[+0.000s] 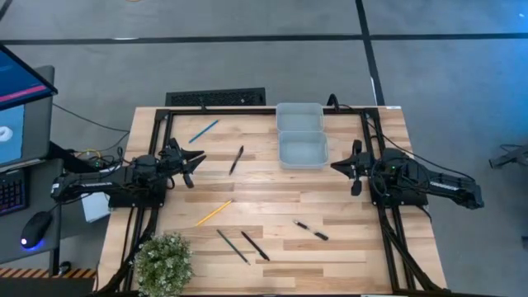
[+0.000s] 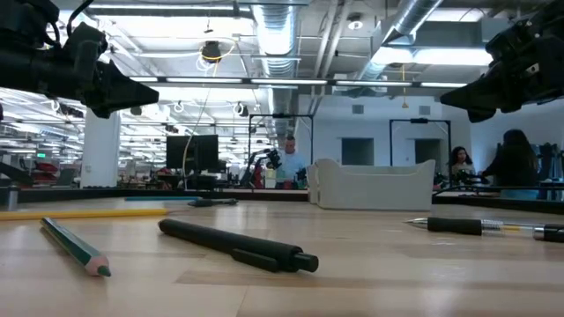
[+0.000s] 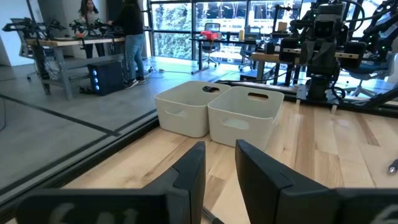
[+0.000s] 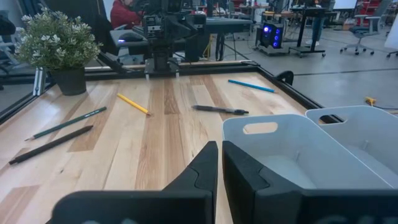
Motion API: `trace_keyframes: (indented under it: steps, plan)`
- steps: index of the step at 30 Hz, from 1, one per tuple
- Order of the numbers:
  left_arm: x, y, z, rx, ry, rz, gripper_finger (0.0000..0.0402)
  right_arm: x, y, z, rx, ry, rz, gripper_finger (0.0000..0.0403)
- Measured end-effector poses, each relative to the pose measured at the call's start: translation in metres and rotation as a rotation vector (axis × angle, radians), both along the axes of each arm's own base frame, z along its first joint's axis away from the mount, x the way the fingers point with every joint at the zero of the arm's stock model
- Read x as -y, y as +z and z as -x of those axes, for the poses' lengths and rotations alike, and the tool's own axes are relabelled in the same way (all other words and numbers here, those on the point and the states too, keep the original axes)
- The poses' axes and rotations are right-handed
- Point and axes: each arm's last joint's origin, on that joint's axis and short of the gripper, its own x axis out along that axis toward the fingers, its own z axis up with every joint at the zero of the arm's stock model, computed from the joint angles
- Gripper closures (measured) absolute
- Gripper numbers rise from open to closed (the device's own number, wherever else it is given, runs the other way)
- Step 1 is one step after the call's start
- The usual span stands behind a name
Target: Sort pens & pencils
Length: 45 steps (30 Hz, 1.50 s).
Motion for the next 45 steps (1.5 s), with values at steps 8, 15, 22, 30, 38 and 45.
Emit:
trace_keyframes:
  steps: [8,15,22,30,38,45]
  plan:
    - [0.0000,0.0000,0.0000,0.000,0.000,0.000,0.0323,0.0000,0.0000,0.0000,0.000,0.000,0.000,0.0359]
    - [0.0000,0.0001,0.0000,0.000,0.000,0.000,0.0323,0.0000,0.0000,0.0000,0.000,0.000,0.000,0.0359]
    - [0.0000,0.0001,0.0000,0.001,0.000,0.000,0.0323,0.0000,0.0000,0.0000,0.000,0.000,0.000,0.0359]
    - [0.0000,0.0001,0.0000,0.001,0.000,0.000,0.0323,0.0000,0.0000,0.0000,0.000,0.000,0.000,0.0359]
    - [0.0000,0.0002,0.0000,0.001,0.000,0.000,0.0323,0.0001,0.0009,-0.0003,0.014,-0.001,-0.002,0.0359]
    - [0.0000,0.0001,0.0000,0.005,0.001,0.007,0.0323,0.0002,0.0056,-0.0009,0.093,-0.032,-0.255,0.0359]
